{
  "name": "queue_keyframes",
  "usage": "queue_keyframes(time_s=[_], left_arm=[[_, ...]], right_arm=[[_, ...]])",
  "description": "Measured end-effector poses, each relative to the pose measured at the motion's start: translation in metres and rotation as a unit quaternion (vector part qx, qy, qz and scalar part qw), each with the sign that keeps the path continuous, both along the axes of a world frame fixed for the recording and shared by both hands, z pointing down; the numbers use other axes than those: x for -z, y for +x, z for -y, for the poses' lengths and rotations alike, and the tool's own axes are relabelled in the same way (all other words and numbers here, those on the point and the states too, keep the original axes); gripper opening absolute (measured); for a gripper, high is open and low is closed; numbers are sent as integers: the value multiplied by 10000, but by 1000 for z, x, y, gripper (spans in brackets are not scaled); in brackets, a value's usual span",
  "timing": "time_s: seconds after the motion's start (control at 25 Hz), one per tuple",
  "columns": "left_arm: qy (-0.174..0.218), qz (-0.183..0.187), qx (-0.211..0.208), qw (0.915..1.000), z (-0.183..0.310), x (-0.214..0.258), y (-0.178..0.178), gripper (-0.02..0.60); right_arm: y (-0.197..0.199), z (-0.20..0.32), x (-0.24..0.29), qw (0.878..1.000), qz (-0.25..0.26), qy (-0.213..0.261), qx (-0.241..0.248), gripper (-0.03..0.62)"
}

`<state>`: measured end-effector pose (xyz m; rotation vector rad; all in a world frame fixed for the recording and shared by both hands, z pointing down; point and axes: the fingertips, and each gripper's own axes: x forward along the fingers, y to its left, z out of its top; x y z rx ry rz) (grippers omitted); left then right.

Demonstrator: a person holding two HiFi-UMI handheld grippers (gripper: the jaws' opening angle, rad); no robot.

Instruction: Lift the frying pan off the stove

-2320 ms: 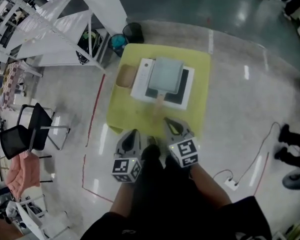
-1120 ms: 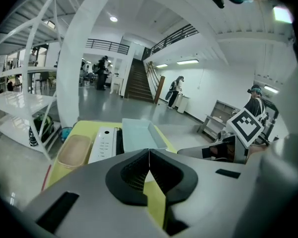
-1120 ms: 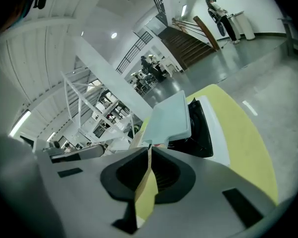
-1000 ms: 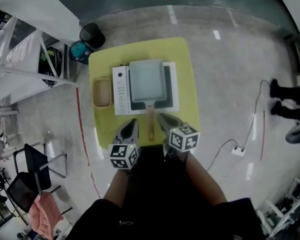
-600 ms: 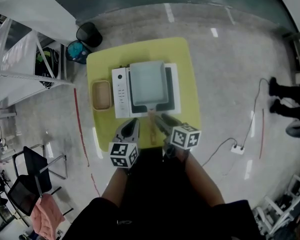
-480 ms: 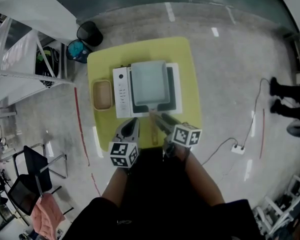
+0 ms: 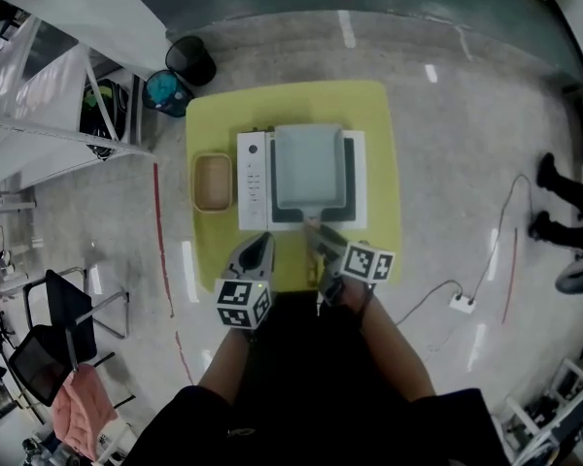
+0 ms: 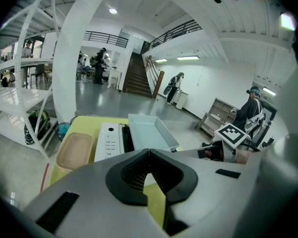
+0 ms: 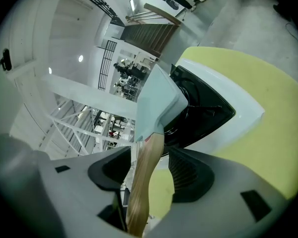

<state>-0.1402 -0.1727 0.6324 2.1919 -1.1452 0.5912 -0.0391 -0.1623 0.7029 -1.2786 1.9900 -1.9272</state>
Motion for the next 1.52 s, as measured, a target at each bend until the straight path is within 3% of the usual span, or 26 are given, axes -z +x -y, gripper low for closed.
queue_keyframes(time_s=[0.8,1.52], left_arm=[[-87,3,396,9992,-5,-4,-22,44],[-105,-36,406,9991,-2,-5,-26,44]], right_arm=[[-18,13,-16,9989,388,-270,-39,238],[-25,16,-19,9980,503,-364,-121,217]])
